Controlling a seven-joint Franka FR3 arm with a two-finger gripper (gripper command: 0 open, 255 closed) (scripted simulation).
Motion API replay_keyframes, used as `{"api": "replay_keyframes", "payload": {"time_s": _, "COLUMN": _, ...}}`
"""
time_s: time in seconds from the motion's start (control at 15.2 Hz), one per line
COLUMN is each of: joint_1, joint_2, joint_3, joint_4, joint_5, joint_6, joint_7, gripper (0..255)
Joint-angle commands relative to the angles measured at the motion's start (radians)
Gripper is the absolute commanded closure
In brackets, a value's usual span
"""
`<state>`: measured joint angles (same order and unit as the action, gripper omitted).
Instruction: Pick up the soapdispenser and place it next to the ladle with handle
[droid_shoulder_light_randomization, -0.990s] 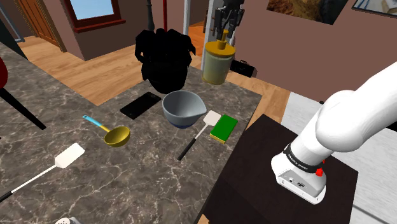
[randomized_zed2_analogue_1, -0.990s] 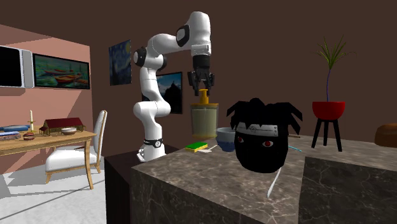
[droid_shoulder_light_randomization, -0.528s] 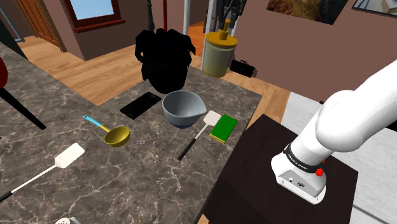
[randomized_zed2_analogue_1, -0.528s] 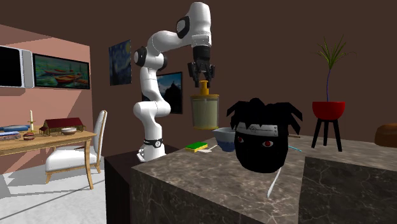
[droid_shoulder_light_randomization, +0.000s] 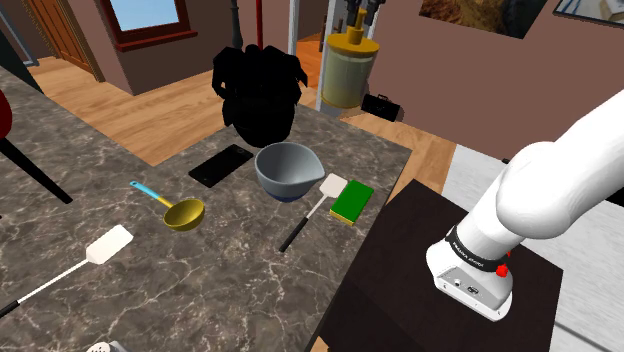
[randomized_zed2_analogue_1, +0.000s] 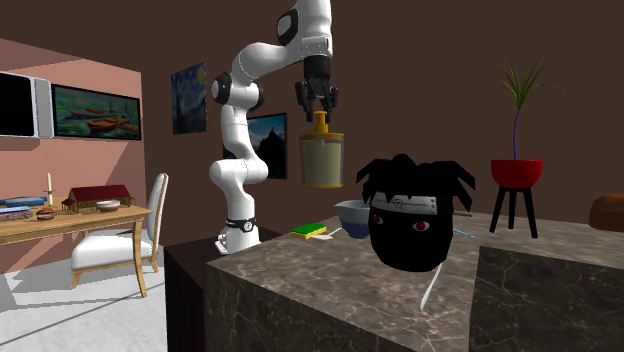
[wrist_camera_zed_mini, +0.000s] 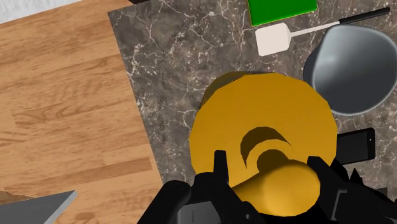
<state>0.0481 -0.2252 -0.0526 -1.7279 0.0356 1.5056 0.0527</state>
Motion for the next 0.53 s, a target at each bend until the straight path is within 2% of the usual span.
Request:
{"api": "replay_keyframes", "payload": {"time_s": 0.0, "joint_1": 0.000, "joint_2": 0.007, "joint_3": -0.001, "joint_4": 0.037, "joint_5": 0.000, "joint_6": -0.030, "joint_7": -0.001, "gripper": 255}}
{"api": "replay_keyframes", "payload": {"time_s": 0.46, "joint_1": 0.000, "joint_2": 0.051, "joint_3": -0.003, "joint_4": 0.184, "joint_5": 0.003, "joint_6": -0.133, "joint_7": 0.002, "gripper": 255}}
